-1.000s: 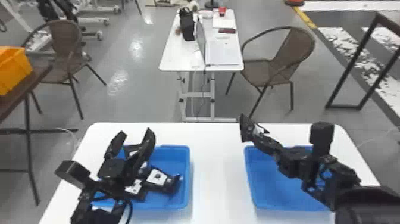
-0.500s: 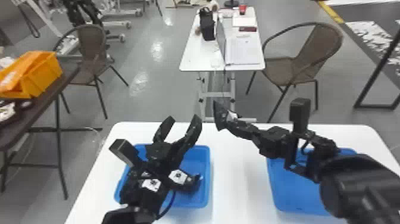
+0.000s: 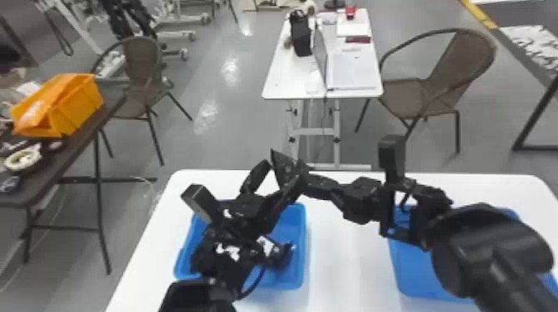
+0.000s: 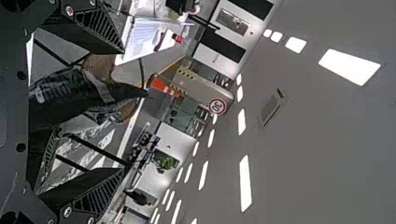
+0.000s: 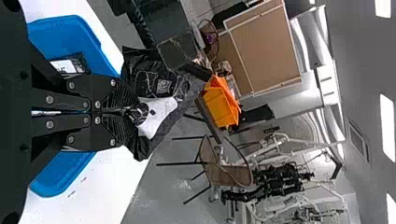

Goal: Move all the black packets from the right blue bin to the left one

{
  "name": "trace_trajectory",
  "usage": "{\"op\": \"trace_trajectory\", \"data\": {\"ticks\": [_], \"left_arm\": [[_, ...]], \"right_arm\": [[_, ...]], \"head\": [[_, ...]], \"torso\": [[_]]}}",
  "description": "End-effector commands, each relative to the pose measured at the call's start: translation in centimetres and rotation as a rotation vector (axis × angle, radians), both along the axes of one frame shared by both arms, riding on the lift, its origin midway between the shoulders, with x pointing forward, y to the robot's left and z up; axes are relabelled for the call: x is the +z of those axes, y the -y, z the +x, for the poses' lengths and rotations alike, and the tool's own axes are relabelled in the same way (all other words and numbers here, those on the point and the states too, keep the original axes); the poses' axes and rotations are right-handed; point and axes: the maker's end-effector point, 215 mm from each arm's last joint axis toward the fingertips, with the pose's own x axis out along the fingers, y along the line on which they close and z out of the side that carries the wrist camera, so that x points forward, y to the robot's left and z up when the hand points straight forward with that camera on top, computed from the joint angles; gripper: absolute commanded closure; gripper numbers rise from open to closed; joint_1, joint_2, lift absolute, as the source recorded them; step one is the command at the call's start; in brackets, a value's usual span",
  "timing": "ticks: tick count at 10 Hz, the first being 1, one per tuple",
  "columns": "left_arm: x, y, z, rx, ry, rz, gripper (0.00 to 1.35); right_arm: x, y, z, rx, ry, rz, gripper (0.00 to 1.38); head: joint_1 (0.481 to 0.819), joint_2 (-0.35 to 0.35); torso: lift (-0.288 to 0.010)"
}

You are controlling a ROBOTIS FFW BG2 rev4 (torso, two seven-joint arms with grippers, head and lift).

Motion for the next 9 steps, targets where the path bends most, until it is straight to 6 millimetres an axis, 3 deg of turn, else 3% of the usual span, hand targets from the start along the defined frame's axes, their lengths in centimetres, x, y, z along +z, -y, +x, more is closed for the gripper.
{"op": "trace_trajectory", "data": {"ticks": [1, 3, 4, 5, 6, 9], "left_arm": [[-0.2, 0.5, 0.1, -0.014, -0.011, -0.001, 0.13], [-1.0, 0.9, 0.1, -0.031, -0.047, -0.016, 0.16], [-0.6, 0.4, 0.2, -0.019, -0.026, 0.008, 0.61], [0.0, -0.6, 0.3, 0.014, 0.003, 0.030, 1.29], [0.0, -1.2, 0.2, 0.034, 0.008, 0.027, 1.22], [0.1, -1.7, 0.3, 0.044, 0.011, 0.029, 1.21]], "right_arm": [[0.0, -1.4, -0.7, 0.034, -0.004, 0.004, 1.13], [0.0, -1.7, -0.8, 0.041, -0.009, 0.008, 1.13], [0.1, -1.7, -0.8, 0.040, -0.006, 0.010, 1.13], [0.1, -1.8, -0.8, 0.040, -0.006, 0.016, 1.13], [0.2, -1.7, -0.7, 0.037, 0.000, 0.017, 1.13], [1.0, -1.5, 0.2, 0.016, 0.016, 0.038, 1.13]], "head": [[0.695, 0.165], [0.695, 0.178], [0.695, 0.178], [0.695, 0.178], [0.695, 0.184], [0.695, 0.200]], "torso": [[0.000], [0.000], [0.000], [0.000], [0.000], [0.000]]}}
